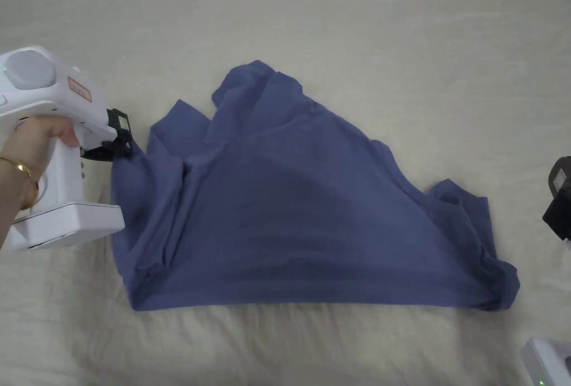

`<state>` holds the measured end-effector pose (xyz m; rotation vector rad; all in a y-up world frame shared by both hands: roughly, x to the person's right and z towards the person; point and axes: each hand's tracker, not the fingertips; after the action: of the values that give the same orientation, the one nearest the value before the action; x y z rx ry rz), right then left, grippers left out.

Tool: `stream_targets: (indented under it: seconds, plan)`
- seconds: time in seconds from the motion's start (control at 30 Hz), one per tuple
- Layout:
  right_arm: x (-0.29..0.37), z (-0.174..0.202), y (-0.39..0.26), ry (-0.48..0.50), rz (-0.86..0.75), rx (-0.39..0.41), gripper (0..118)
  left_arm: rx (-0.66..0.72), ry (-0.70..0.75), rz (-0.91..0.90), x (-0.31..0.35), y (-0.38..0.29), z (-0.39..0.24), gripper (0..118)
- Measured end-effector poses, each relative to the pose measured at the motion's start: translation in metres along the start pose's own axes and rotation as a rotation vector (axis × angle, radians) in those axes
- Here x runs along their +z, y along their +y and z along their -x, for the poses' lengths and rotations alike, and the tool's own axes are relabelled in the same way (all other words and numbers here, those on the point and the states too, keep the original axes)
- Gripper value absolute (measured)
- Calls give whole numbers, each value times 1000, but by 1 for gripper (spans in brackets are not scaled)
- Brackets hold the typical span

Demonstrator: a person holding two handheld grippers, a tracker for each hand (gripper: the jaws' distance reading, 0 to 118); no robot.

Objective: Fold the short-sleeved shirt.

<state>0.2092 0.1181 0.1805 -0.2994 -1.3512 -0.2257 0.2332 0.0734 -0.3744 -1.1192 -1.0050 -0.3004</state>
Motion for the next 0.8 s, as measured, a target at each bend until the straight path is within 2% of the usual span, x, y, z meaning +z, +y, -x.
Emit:
stream_targets:
  seconds: [0.2, 0.47, 0.8]
  plan:
    - [7, -1, 7, 14, -28, -15, 0, 39, -80, -140, 59, -11, 2, 0]
    - [16, -7, 18, 20, -61, -23, 0, 43, -95, -322, 123, -32, 15, 0]
    - [7, -8, 46, 51, -70, -4, 0, 64, -90, -361, 133, -49, 31, 0]
